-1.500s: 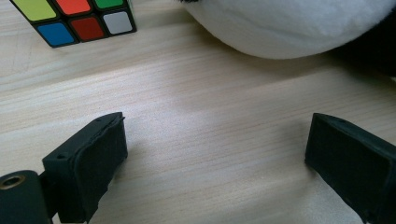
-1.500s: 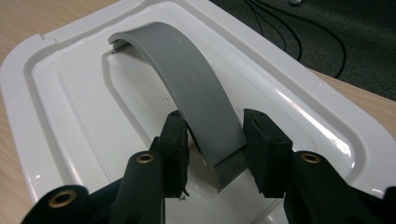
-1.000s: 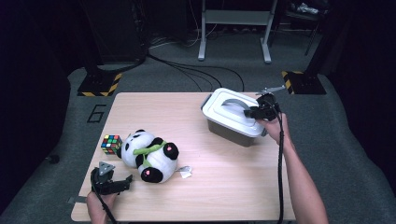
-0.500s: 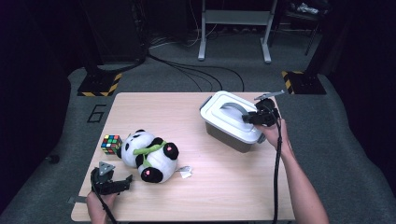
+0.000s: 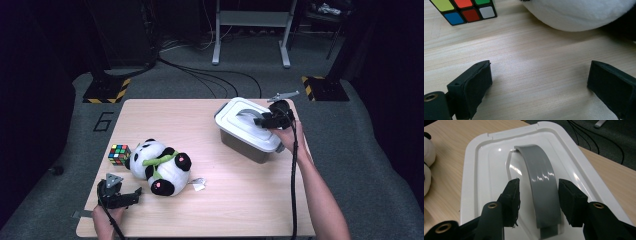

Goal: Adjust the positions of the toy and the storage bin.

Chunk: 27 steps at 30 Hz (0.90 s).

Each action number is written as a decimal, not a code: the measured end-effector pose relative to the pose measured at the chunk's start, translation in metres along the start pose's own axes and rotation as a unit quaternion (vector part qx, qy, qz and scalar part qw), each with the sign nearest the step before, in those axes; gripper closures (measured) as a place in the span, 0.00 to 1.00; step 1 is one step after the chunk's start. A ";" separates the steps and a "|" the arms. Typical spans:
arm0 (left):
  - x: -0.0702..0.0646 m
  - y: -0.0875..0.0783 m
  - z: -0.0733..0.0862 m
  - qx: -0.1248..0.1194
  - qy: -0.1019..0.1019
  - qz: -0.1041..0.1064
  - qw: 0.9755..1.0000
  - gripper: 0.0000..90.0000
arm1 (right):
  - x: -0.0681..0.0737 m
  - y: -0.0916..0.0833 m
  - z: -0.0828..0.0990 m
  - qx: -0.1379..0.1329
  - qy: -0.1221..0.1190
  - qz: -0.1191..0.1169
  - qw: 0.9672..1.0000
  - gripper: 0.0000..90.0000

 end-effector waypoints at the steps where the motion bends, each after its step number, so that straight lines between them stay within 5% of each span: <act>1: 0.000 0.000 0.000 0.000 0.000 0.000 1.000 0.06 | 0.001 0.001 -0.003 -0.001 -0.005 -0.002 1.000 0.57; 15: 0.000 -0.001 0.001 0.006 0.001 0.002 1.000 0.06 | 0.004 0.019 -0.024 -0.003 -0.047 -0.004 0.999 0.67; 21: 0.000 0.000 0.000 0.000 -0.001 -0.001 1.000 0.06 | 0.012 0.018 -0.022 0.002 -0.033 -0.029 0.999 0.74; 27: 0.000 0.000 0.000 0.001 0.000 0.001 1.000 0.06 | 0.022 0.021 -0.023 0.008 -0.022 -0.020 1.000 0.74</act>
Point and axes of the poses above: each handheld gripper's, and its own axes: y roughly forward along the jaws, z roughly out of its underside, x roughly to its left, the point moved 9 cm from there along y, roughly forward along the jaws, and after that the axes turned 3 degrees about y, right-handed, at the moved point
